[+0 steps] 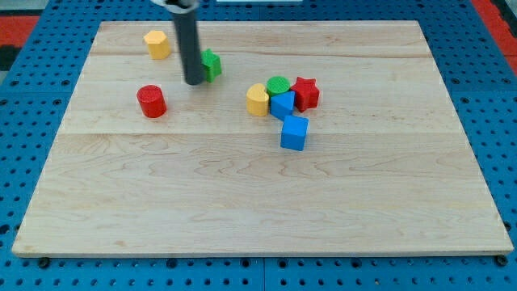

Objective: Slide the green star to the top center

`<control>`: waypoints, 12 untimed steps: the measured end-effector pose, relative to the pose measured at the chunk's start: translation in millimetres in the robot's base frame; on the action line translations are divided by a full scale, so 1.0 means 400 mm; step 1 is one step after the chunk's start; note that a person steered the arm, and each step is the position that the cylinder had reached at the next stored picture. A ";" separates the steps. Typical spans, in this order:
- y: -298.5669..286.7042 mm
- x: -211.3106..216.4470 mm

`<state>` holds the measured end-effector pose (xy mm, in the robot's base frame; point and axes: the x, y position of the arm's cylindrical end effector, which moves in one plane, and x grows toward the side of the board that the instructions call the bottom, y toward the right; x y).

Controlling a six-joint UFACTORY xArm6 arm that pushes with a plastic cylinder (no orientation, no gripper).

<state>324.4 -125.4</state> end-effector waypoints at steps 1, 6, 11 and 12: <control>0.004 -0.087; 0.068 0.026; 0.302 -0.064; 0.272 0.007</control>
